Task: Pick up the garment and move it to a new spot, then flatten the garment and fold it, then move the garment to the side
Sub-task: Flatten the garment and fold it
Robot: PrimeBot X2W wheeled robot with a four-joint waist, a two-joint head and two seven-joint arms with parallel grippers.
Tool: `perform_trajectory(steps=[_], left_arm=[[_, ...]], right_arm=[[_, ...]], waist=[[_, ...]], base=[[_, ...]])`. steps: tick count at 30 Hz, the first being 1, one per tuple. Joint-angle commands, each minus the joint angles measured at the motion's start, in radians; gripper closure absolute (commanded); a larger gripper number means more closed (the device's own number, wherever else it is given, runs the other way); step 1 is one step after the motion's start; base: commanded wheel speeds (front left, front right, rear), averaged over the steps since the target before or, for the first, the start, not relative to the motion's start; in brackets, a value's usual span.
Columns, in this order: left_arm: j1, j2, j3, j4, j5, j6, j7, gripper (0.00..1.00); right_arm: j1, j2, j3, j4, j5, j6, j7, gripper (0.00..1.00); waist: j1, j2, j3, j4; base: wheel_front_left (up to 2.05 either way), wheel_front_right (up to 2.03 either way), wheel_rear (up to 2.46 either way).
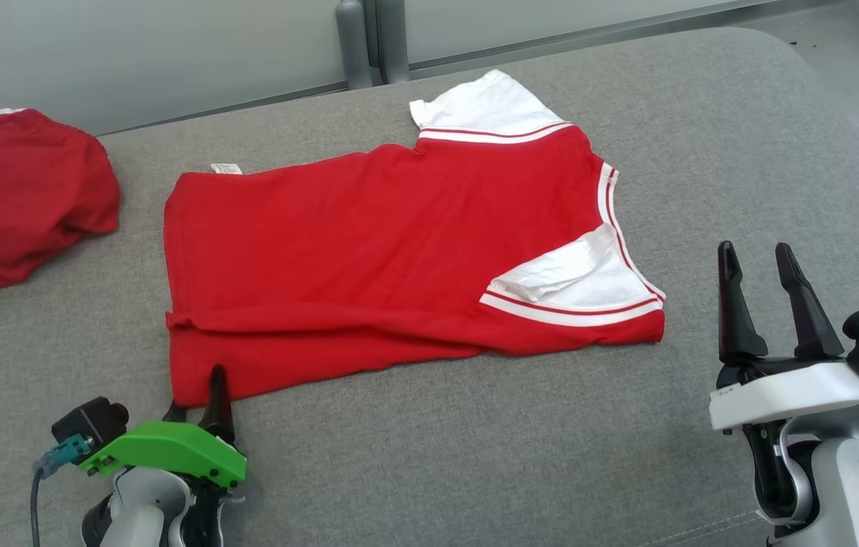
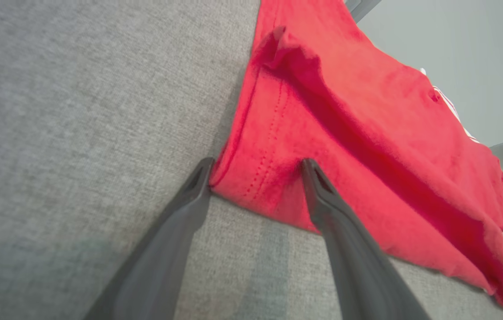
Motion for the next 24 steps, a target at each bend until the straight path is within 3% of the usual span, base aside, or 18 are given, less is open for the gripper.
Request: perform_trajectory(steps=[1,2,3,4,15,24], left_arm=[[-0.017,-0.003,0.006,0.033,-0.016,0.000,-0.001,0.24],[-0.026,-0.005,0.006,0.041,-0.014,-0.002,-0.008,0.51],[-0.034,-0.006,0.004,0.046,-0.015,-0.008,-0.012,0.70],[-0.041,-0.008,0.000,0.049,-0.015,-0.014,-0.020,1.00],[-0.030,-0.004,-0.026,-0.005,0.002,-0.045,-0.075,1.00],[0.072,0.024,-0.031,-0.180,0.005,-0.016,-0.049,1.00]], right_arm=[[-0.004,-0.001,-0.002,-0.005,0.004,0.000,-0.006,0.00],[-0.004,-0.001,-0.004,-0.006,0.004,0.000,-0.007,0.00],[-0.005,-0.001,-0.004,-0.007,0.005,0.000,-0.008,0.00],[-0.006,-0.001,-0.005,-0.007,0.005,0.000,-0.008,0.00],[0.032,-0.001,-0.026,0.043,0.026,0.000,0.015,0.00],[0.076,-0.001,-0.014,0.122,0.051,0.000,0.060,0.00]], waist=[[0.0000,0.0106,0.008,-0.004],[0.0000,0.0106,0.010,-0.005],[0.0000,0.0106,0.011,-0.005],[0.0000,0.0106,0.012,-0.005],[0.0000,0.0106,0.013,0.022],[0.0000,0.0106,0.022,0.061]], base=[[0.00,0.00,0.00],[0.00,0.00,0.00],[0.00,0.00,0.00],[0.00,0.00,0.00],[0.00,0.00,0.00],[0.00,0.00,0.00]])
